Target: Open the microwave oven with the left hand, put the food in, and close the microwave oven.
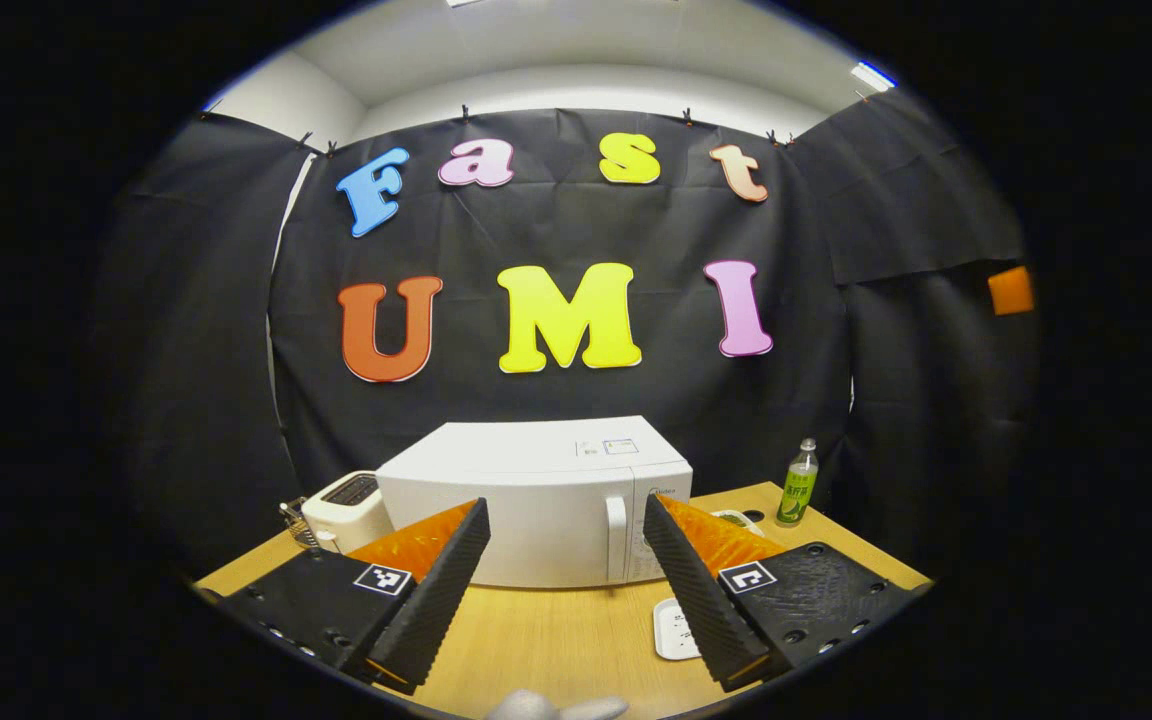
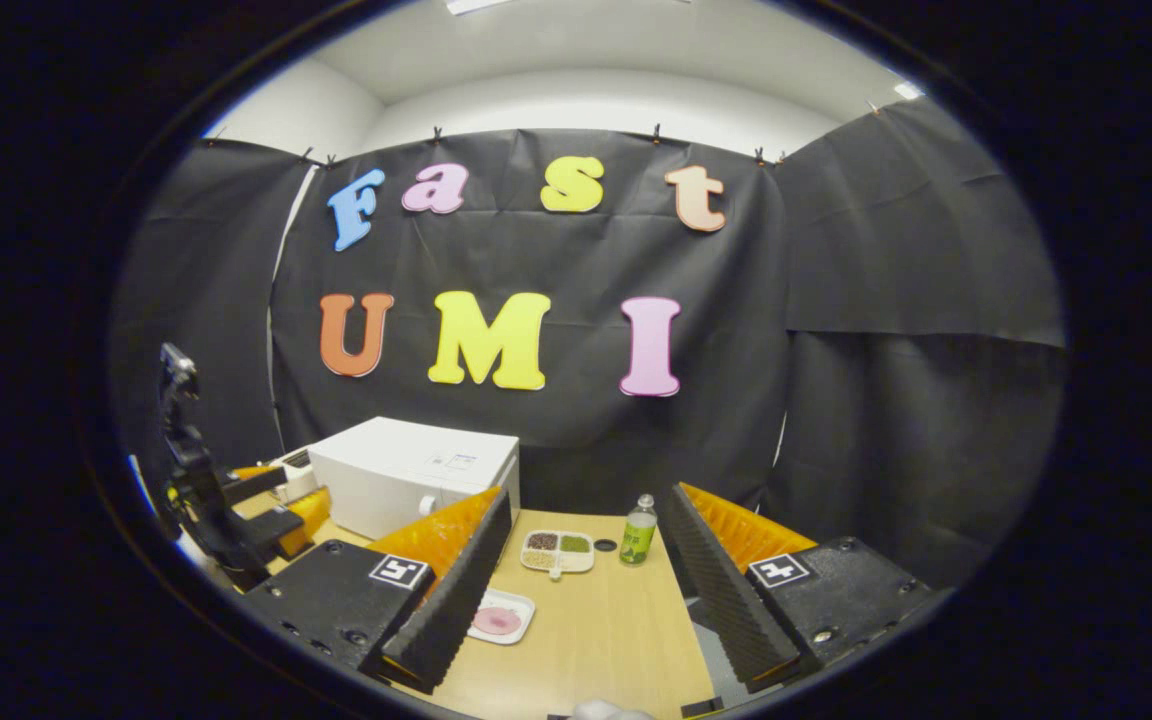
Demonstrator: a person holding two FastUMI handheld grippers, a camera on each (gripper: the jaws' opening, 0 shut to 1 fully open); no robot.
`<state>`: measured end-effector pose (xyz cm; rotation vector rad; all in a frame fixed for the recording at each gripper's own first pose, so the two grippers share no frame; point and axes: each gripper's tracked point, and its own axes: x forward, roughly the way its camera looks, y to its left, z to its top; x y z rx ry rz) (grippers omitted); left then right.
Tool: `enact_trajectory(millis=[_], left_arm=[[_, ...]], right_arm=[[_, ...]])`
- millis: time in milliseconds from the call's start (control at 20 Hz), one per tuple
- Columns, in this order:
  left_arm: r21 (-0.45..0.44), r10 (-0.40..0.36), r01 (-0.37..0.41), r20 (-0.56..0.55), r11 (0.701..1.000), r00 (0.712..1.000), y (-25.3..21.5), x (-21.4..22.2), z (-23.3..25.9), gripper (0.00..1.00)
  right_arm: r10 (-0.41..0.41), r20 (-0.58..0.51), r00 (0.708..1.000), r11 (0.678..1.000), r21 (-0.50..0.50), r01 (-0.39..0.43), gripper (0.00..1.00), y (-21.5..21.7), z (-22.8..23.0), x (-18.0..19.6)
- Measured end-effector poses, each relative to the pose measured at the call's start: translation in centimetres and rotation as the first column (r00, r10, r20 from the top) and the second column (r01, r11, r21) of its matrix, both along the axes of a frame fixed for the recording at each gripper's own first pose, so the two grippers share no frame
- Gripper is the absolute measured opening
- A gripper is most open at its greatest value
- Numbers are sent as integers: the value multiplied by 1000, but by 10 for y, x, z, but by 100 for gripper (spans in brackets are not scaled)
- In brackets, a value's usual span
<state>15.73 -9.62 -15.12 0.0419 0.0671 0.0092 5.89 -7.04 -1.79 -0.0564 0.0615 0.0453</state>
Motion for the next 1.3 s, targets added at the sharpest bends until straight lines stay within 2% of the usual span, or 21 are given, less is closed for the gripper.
enact_trajectory(millis=[200, 300, 400, 450, 650, 700, 800, 850, 900, 950, 1000, 1050, 1100, 1150, 1200, 1250, 1300], left_arm=[[-19, -22, 21, -57, 1000, 998, -33, 61, -61, 96], [-23, -11, 9, -88, 1000, 996, -38, 92, -87, 95], [-22, 22, -24, -95, 999, 995, -36, 119, -102, 94], [-25, 33, -36, -93, 999, 995, -35, 131, -109, 94], [-60, 13, -18, -86, 998, 996, -38, 161, -121, 90], [-77, -3, -3, -80, 997, 997, -41, 165, -122, 86], [-83, -12, 6, -73, 997, 997, -41, 172, -122, 84], [-78, -8, 1, -86, 997, 996, -39, 176, -125, 60], [-75, 10, -17, -94, 997, 996, -35, 182, -129, 63], [-95, -13, 4, -99, 995, 995, -39, 180, -128, 42], [-114, -24, 14, -94, 993, 995, -44, 181, -127, 39], [-103, -23, 13, -97, 995, 995, -43, 183, -127, 29], [-76, -22, 14, -103, 997, 994, -43, 182, -127, 37], [-66, -19, 11, -107, 998, 994, -42, 182, -127, 25], [-64, -21, 14, -113, 998, 993, -41, 182, -128, 20], [-80, -19, 9, -119, 997, 993, -42, 177, -127, 20], [-92, -26, 15, -124, 996, 992, -42, 178, -128, 10]], right_arm=[[-6, -24, 1000, 997, -79, 4, 100, -23, -8, 1], [31, -46, 998, 998, -57, -33, 100, -20, -15, 1], [63, -57, 996, 997, -40, -65, 100, -19, -21, 4], [69, -71, 995, 996, -48, -72, 96, -21, -26, 5], [92, -88, 992, 995, -40, -96, 96, -26, -31, 11], [95, -95, 991, 995, -28, -98, 96, -27, -33, 13], [98, -117, 988, 995, -19, -101, 100, -30, -42, 17], [103, -130, 986, 994, -15, -105, 100, -31, -46, 20], [108, -139, 984, 994, -9, -110, 100, -30, -50, 22], [108, -145, 983, 994, -5, -110, 100, -31, -51, 24], [107, -148, 983, 994, -1, -108, 96, -32, -51, 25], [109, -150, 983, 994, 0, -110, 96, -32, -52, 27], [109, -152, 982, 994, 0, -111, 96, -32, -53, 28], [112, -155, 981, 994, 3, -113, 96, -31, -54, 29], [113, -159, 981, 994, 13, -113, 100, -30, -56, 31], [117, -166, 979, 993, 28, -114, 97, -29, -58, 31], [124, -173, 977, 992, 46, -117, 100, -27, -60, 32]])
